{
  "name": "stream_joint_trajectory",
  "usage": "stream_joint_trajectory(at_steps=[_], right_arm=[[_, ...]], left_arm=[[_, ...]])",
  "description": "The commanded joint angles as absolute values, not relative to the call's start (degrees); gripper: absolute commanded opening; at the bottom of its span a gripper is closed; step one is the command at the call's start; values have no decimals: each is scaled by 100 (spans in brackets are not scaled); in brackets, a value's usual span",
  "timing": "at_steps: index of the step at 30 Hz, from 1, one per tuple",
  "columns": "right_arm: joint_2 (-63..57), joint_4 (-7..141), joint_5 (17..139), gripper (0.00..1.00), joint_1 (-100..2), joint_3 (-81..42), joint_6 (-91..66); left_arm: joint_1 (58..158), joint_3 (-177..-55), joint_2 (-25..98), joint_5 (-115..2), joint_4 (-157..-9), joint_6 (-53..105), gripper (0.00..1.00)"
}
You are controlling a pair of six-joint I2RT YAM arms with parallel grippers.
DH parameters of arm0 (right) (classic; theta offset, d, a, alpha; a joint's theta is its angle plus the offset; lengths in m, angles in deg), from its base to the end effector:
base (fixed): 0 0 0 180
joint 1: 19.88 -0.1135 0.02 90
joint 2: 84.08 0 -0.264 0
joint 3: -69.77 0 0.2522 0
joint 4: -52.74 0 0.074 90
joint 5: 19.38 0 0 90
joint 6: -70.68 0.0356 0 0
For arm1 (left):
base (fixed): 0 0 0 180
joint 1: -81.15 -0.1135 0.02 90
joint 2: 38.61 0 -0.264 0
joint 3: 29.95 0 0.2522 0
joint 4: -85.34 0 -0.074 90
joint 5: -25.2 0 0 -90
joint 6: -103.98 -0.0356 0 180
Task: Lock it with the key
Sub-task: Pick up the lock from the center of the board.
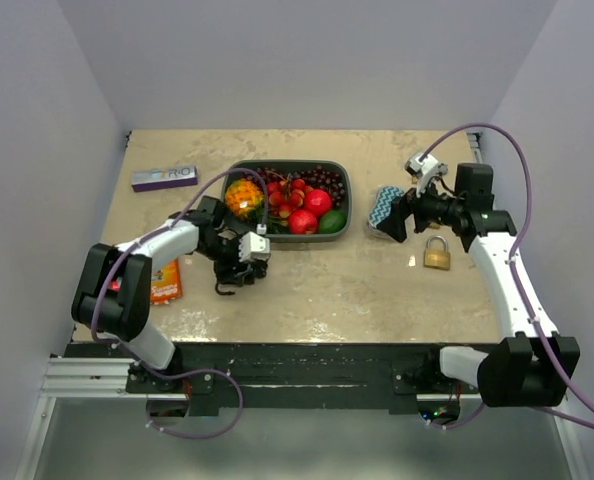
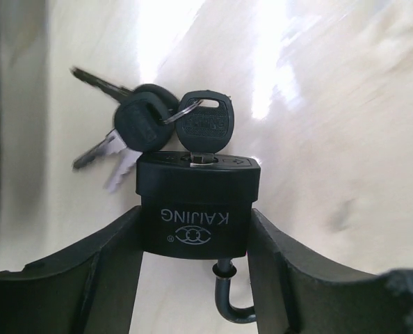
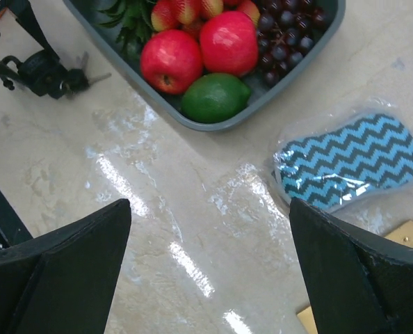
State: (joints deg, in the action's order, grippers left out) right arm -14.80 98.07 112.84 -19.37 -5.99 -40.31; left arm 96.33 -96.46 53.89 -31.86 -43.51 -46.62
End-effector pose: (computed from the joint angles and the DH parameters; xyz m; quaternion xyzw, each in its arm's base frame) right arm 0.2556 0.0216 0.3259 -0.3026 0.8004 0.2441 0.4563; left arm 0.2664 -0.0923 0.1655 0.6103 0.7325 -0.2184 0.2078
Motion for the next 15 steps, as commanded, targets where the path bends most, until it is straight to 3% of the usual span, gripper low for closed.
stream_joint_trajectory(at_steps=[1, 8, 15], right_arm=[[-1798, 9638, 11658, 99, -2348, -412, -4559], [-2799, 9551, 11966, 97, -3085, 361, -5823], [-3293, 8848, 11387, 94, -4790, 863, -6457]], left_arm=[[10391, -10364, 4910, -1800, -4047, -3588, 0], [10989, -11839, 5857, -812, -3608, -1979, 0], [11507, -12702, 6544, -224, -3108, -1389, 0]])
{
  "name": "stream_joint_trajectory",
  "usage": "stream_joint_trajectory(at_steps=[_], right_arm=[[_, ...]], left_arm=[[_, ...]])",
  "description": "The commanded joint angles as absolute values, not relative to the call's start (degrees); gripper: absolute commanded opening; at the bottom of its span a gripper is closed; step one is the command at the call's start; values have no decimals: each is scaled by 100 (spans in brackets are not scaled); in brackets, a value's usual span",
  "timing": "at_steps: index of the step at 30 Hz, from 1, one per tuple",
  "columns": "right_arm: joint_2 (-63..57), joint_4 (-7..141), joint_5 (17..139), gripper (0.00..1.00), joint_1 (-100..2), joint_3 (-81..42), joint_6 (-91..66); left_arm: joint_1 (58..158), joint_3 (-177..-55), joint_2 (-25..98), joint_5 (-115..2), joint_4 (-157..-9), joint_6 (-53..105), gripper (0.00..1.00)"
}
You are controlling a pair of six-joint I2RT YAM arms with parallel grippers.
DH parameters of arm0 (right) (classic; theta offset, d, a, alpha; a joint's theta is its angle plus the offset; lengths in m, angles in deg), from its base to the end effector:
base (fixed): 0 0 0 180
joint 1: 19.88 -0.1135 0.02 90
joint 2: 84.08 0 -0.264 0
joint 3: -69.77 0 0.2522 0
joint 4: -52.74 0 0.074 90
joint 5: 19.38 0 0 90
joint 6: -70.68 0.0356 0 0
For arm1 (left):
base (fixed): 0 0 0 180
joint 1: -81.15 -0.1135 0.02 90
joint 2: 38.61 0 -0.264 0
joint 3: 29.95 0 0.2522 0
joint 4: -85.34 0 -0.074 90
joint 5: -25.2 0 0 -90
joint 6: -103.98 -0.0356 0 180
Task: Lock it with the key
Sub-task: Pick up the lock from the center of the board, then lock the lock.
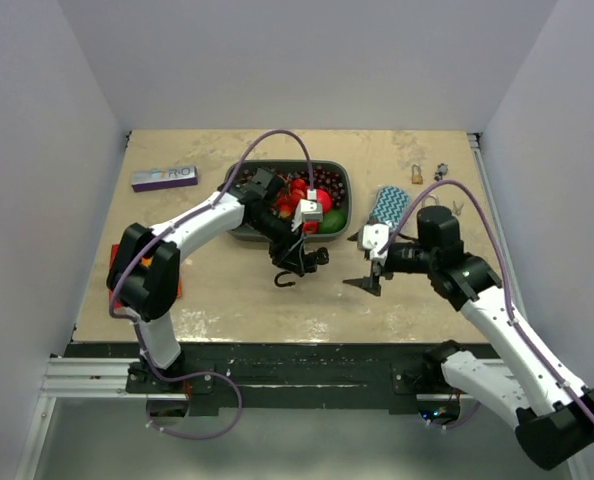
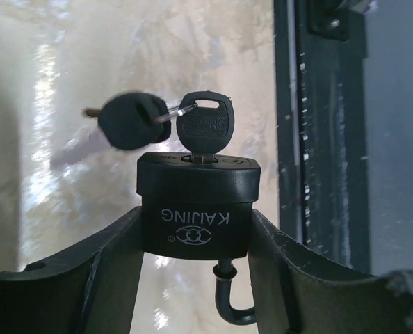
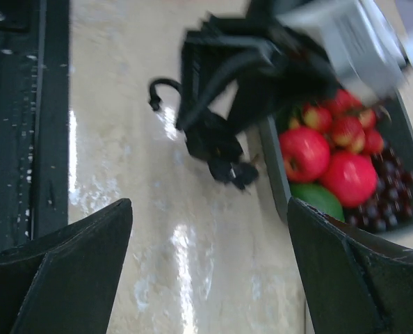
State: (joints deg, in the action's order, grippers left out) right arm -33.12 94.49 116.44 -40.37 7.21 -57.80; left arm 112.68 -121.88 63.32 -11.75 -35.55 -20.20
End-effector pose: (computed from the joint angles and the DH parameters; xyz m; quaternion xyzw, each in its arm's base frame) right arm 0.1655 0.0891 0.3196 -0.5620 0.5993 0.2614 0.5066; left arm 0.2894 -0.2109 0.2389 0.5454 0.6952 -0.4353 0.1723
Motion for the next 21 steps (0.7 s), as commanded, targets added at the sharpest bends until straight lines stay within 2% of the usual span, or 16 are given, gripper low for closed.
stream_joint_trajectory(at_steps=[1, 5, 9, 12, 21], right_arm=[[-3206, 8777, 11317, 94, -4922, 872, -6519], [-3055, 8382, 10939, 90, -5554, 986, -6730], [-3099, 8013, 10832, 81, -5881, 1249, -7020], [-3064, 8108, 10894, 77, -5987, 1355, -7354], [-2538, 7836, 10753, 75, -6013, 1479, -7891]], left_arm=[[11543, -12886, 6684, -153, -3002, -1362, 0], [11578, -13177, 6913, 260, -2685, -1213, 0], [11587, -13274, 6975, 551, -2395, -1204, 0], [11622, -13266, 6967, 595, -2359, -1125, 0], [11657, -13801, 7248, 753, -1481, -1678, 0]])
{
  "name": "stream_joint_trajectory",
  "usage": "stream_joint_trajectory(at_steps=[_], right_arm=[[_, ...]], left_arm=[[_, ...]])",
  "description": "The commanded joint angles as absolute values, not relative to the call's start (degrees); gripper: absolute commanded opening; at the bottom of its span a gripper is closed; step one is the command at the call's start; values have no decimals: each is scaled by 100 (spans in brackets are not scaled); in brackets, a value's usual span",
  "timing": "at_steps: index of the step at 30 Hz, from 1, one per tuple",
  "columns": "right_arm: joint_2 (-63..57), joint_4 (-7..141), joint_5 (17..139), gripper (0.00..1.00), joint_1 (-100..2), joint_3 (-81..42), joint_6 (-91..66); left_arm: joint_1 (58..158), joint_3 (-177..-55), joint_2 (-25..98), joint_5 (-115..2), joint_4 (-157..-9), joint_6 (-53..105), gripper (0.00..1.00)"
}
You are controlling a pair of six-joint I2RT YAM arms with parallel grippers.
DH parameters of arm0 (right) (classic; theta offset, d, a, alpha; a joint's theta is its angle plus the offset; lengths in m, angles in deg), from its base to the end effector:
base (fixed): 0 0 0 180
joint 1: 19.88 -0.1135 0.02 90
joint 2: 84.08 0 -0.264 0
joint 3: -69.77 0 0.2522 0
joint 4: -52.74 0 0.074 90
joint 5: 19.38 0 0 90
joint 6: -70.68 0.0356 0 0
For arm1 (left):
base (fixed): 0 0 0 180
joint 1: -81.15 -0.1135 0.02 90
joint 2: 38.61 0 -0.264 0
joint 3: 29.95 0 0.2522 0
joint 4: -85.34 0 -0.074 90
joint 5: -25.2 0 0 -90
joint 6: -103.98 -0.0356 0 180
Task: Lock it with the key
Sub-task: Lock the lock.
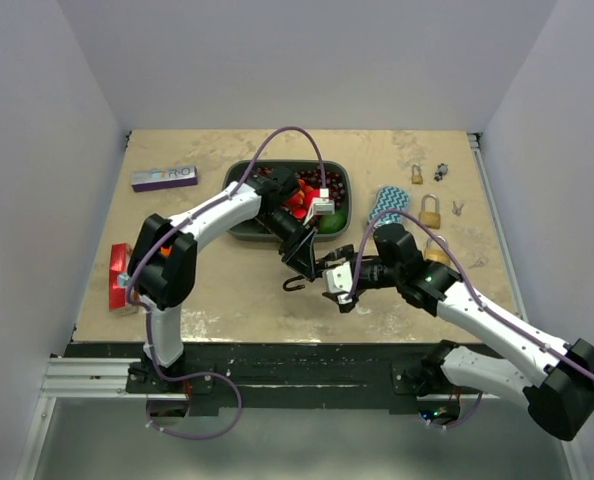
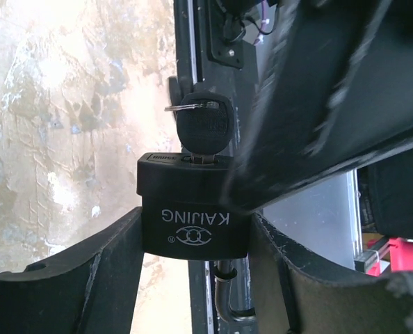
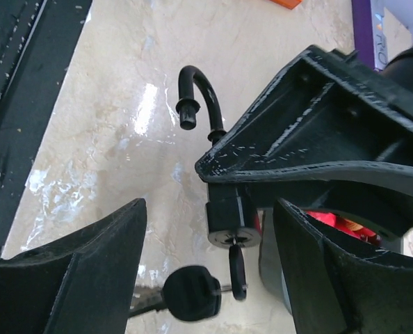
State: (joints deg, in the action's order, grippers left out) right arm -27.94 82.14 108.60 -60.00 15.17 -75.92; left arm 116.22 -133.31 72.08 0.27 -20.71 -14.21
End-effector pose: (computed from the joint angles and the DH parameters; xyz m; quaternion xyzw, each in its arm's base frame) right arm 0.1484 0.1537 0.2735 -0.7214 0.4268 0.2134 0.5018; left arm 0.2899 -0.2430 0.2403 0.4757 0.6943 -0.5391 0.0318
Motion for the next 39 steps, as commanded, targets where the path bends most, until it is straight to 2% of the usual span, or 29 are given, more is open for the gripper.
stream_joint_trajectory(at_steps=[1, 7, 18, 21, 25, 28, 29, 32, 33, 35, 36, 39], right_arm=[[-2493, 7819, 10753, 74, -6013, 1470, -7899], [-2317, 7564, 10745, 64, -6040, 1549, -7987], [-2124, 7265, 10596, 57, -6128, 1707, -8321], [-2097, 7177, 10604, 52, -6154, 1716, -8348], [-2054, 7037, 10595, 37, -6207, 1716, -8339], [-2036, 6992, 10578, 19, -6224, 1690, -8295], [-2027, 7019, 10552, 0, -6224, 1655, -8278], [-2097, 7115, 10438, 0, -6224, 1567, -8050], [-2141, 7133, 10402, 0, -6224, 1567, -7910], [-2299, 7089, 10315, 0, -6216, 1567, -7760], [-2343, 7089, 10288, 0, -6233, 1567, -7637], [-2563, 7037, 10200, 0, -6224, 1549, -7330]], left_arm=[[11666, -13836, 7265, 753, -1454, -1704, 0], [11675, -13942, 7309, 788, -1384, -1783, 0], [11701, -14127, 7468, 973, -883, -2197, 0], [11710, -14127, 7468, 981, -856, -2197, 0], [11710, -14145, 7468, 999, -847, -2197, 0], [11701, -14153, 7450, 990, -786, -2320, 0], [11701, -14145, 7433, 982, -777, -2355, 0], [11666, -14057, 7327, 929, -821, -2399, 17], [11622, -13970, 7257, 929, -847, -2390, 27], [11526, -13855, 7178, 946, -865, -2469, 37], [11421, -13733, 7091, 929, -882, -2539, 46], [11228, -13539, 6897, 788, -935, -2566, 62]])
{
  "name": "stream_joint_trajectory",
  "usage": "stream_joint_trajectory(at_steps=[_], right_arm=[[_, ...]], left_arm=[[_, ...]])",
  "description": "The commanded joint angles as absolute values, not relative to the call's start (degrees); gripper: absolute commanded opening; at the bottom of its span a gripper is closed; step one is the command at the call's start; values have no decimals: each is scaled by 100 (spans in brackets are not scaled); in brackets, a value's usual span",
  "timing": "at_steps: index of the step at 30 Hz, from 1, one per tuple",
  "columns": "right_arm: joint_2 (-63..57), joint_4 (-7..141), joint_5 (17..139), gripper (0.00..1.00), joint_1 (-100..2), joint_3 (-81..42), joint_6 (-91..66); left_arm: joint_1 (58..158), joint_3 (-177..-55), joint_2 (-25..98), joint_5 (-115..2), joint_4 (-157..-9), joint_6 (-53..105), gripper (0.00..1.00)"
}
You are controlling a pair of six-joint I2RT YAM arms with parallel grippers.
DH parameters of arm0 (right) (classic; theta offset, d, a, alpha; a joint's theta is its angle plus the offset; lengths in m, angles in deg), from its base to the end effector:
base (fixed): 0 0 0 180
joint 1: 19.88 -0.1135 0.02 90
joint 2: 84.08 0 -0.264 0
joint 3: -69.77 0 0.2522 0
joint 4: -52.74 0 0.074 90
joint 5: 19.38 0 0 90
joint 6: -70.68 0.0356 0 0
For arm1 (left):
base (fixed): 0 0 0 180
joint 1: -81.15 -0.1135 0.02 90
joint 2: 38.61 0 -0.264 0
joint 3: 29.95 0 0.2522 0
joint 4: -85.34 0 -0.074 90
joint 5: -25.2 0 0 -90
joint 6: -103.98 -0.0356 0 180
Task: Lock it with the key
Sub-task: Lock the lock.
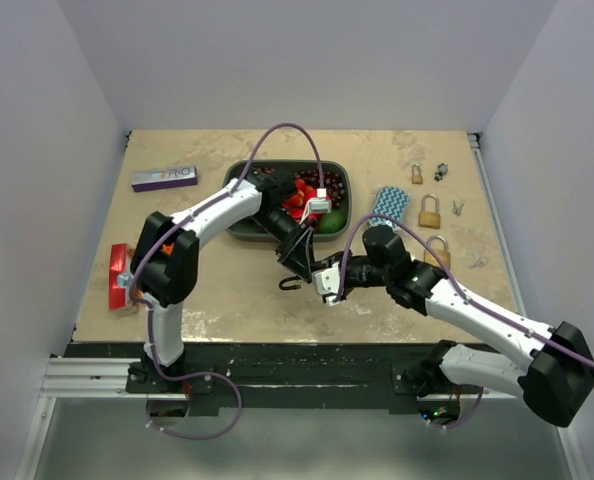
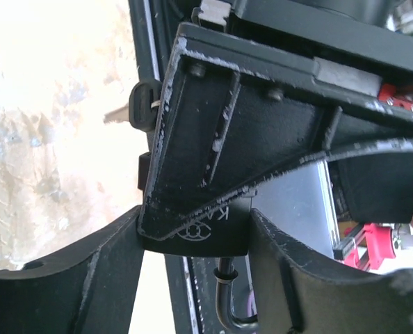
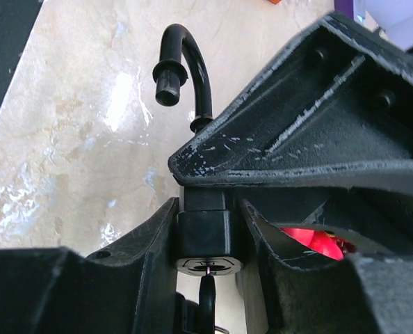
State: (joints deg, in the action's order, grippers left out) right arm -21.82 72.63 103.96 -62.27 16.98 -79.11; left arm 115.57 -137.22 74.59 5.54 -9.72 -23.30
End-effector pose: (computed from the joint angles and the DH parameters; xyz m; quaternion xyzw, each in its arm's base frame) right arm 0.1613 0.1738 0.2548 -0.7344 0.4067 0.1716 0.5155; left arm 0.2892 -0.2388 0.2441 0.4752 0.6651 -0.5760 0.0082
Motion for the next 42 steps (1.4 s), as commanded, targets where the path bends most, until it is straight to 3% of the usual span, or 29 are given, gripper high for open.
stream_joint_trajectory(at_steps=[1, 3, 5, 7, 15, 30, 34, 37, 38, 40, 41, 42], right_arm=[[-2659, 7045, 10182, 0, -6233, 1540, -7276], [-2791, 7019, 10139, 0, -6224, 1549, -7145], [-2940, 7062, 10130, 0, -6215, 1523, -7109], [-3020, 7124, 10086, 0, -6233, 1496, -7012], [-3380, 7054, 9699, 0, -6224, 1575, -7213], [-3152, 6966, 9716, 0, -6224, 1224, -7444], [-3126, 6975, 9716, 0, -6233, 1014, -6978], [-3082, 7089, 9918, 0, -6224, 812, -6565], [-3064, 7141, 10075, 0, -6224, 759, -6451], [-3038, 7229, 10217, 0, -6224, 662, -6204], [-3029, 7230, 10261, 0, -6233, 627, -6090], [-2994, 7273, 10305, 0, -6233, 591, -5880]], left_arm=[[11157, -13486, 6844, 753, -988, -2566, 70], [10912, -13301, 6652, 700, -1128, -2470, 84], [10692, -13082, 6484, 516, -1470, -2338, 88], [10323, -12950, 6212, 228, -1751, -2241, 99], [10215, -12738, 5736, 93, -1199, -2935, 99], [11306, -12510, 5587, 15, -2542, -1494, 98], [11358, -12211, 5473, -274, -2885, -1450, 90], [11358, -11869, 5183, -712, -3666, -1266, 74], [11358, -11685, 4974, -854, -3938, -1135, 64], [11358, -11526, 4762, -1153, -4616, -871, 52], [11350, -11395, 4569, -1276, -4835, -652, 40], [11358, -11298, 4480, -1373, -5290, -511, 37]])
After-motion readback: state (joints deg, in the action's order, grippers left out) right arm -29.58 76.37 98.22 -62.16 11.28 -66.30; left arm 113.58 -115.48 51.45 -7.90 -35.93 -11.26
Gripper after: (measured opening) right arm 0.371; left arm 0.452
